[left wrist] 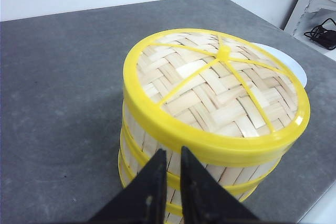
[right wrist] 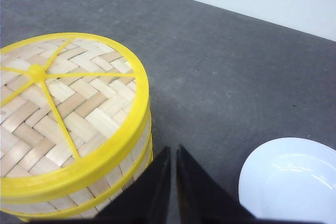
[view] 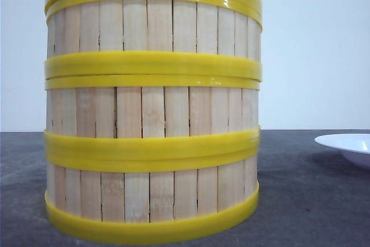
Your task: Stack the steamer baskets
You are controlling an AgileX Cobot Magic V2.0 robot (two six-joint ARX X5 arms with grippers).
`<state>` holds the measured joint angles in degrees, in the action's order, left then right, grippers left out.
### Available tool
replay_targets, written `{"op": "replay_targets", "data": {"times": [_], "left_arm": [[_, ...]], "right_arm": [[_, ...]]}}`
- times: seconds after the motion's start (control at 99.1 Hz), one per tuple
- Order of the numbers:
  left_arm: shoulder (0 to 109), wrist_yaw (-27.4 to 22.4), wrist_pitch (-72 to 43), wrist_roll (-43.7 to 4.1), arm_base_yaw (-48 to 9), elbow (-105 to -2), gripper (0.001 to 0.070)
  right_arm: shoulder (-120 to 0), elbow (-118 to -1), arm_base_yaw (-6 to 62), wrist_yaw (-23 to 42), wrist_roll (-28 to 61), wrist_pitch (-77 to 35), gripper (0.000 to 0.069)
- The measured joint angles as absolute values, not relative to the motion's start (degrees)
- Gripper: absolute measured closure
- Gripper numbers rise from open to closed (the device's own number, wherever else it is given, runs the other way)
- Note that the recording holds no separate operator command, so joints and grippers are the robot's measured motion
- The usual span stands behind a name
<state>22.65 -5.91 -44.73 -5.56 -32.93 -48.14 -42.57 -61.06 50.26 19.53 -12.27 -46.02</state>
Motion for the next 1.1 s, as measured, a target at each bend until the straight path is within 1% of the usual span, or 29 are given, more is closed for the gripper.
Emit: {"op": "replay_targets", "data": {"times": [0.505,0.596,0.696,0.747,0.828,0.929,1.1], "left_arm": [[22.7,-5.9,-44.7,-5.5,-32.9,-48.1,0.0689],[22.5,-4.2,-44.4,-4.8,-32.2,-48.1,0.0689],[22.4,-2.9,-43.4,-3.7,-29.0,-48.0,0.0689],[22.1,-2.6,-41.1,-3.6,-26.8,-47.2,0.0689],[21.3,-0.7,-37.2,-3.6,-22.5,-44.5,0.0689],[19.7,1.6,-31.9,-3.4,-16.6,-38.8,0.0689],[14.9,1.7,-23.0,-3.4,-8.7,-27.0,0.0689]], "right_arm": [[-42.6,-61.1,50.2,19.5,-12.3,-46.0,0.0676],[-42.6,-61.1,50.2,19.5,-12.3,-46.0,0.0676],[-42.6,-61.1,50.2,19.5,-12.3,-46.0,0.0676],[-42.6,-61.1,50.2,19.5,-12.3,-46.0,0.0676],[-42.6,-61.1,50.2,19.5,-12.3,-46.0,0.0676],[-42.6,-61.1,50.2,19.6,-12.3,-46.0,0.0676],[-42.6,-61.1,50.2,19.5,-12.3,-46.0,0.0676]]}}
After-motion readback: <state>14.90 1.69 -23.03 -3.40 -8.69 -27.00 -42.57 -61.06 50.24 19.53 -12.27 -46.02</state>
